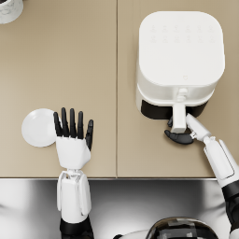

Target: Pick up the chicken rolls and place it into the air fryer

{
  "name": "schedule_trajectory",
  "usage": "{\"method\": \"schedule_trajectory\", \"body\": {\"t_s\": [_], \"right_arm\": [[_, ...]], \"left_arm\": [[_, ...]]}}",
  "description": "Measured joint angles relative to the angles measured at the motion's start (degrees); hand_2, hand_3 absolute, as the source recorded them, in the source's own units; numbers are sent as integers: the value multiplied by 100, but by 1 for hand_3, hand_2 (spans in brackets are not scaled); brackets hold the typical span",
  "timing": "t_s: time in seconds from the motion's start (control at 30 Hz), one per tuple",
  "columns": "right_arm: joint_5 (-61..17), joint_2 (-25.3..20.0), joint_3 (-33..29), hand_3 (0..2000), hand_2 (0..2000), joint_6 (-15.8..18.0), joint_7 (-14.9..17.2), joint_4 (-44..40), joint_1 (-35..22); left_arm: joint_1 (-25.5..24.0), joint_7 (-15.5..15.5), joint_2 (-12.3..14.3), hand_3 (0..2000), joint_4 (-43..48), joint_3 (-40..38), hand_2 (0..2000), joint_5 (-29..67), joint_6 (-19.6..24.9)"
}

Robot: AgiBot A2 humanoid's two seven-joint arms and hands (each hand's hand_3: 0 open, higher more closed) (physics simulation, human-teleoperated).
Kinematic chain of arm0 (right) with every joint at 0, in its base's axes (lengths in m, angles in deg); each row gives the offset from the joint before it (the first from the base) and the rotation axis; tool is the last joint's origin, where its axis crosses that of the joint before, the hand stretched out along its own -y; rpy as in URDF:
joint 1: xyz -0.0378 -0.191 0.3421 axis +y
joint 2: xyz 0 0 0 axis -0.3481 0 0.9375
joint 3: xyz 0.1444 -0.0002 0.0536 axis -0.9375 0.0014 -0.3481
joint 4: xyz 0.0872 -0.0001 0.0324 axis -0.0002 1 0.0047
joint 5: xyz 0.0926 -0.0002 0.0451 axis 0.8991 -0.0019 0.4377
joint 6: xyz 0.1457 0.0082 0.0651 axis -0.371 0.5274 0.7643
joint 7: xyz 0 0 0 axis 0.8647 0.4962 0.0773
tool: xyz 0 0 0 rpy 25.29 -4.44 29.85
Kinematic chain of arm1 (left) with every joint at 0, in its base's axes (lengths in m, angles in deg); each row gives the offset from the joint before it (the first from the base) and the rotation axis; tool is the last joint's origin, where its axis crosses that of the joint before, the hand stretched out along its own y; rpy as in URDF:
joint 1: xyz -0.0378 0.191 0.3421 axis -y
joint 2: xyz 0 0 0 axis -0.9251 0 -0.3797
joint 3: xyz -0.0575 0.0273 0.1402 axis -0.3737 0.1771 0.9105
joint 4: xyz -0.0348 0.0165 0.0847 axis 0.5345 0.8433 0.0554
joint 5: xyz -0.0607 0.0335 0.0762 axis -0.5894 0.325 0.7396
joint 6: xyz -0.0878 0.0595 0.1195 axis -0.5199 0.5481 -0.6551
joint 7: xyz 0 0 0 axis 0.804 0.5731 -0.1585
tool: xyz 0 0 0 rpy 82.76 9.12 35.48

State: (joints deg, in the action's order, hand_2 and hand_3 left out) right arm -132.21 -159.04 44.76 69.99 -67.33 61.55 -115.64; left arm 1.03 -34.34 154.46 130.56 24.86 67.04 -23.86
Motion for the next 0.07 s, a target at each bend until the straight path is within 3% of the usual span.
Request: {"method": "schedule_trajectory", "body": {"t_s": [0.07], "right_arm": [[0, 0, -2, 2000, 2000, 4, -6, 0, 2]], "left_arm": [[0, 0, 0, 0, 0, 0, 0, 0, 0]]}}
